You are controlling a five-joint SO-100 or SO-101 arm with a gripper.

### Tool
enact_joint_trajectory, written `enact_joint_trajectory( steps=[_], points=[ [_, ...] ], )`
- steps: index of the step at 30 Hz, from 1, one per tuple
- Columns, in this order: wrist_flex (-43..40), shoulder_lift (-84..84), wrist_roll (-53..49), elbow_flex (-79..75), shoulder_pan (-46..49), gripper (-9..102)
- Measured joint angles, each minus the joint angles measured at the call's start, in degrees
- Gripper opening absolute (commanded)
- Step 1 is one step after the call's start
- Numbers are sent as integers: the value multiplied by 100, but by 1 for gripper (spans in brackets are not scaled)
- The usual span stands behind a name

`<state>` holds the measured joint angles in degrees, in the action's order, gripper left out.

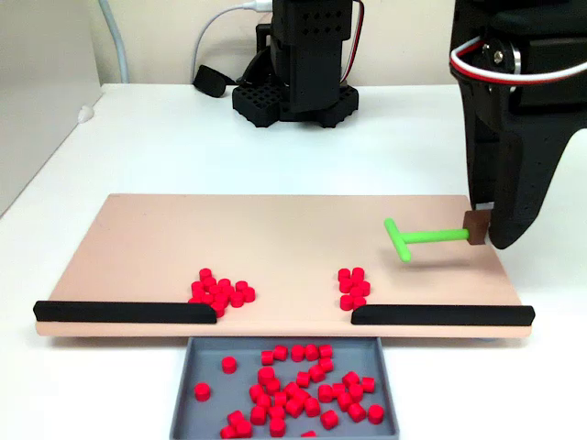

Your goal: Push granules from left to the grey container

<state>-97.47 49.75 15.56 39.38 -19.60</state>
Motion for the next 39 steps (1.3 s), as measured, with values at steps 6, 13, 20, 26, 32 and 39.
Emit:
enact_joint_trajectory(
  steps=[6, 13, 20, 26, 32, 39],
  points=[
    [-9, -167, 70, -9, -9, 0],
    [0, -466, 70, -290, -9, 0],
    [9, -712, 53, -624, -9, 0],
    [9, -712, 44, -624, -9, 0],
    [9, -791, 70, -624, -9, 0],
    [9, -835, 105, -624, -9, 0]
  ],
)
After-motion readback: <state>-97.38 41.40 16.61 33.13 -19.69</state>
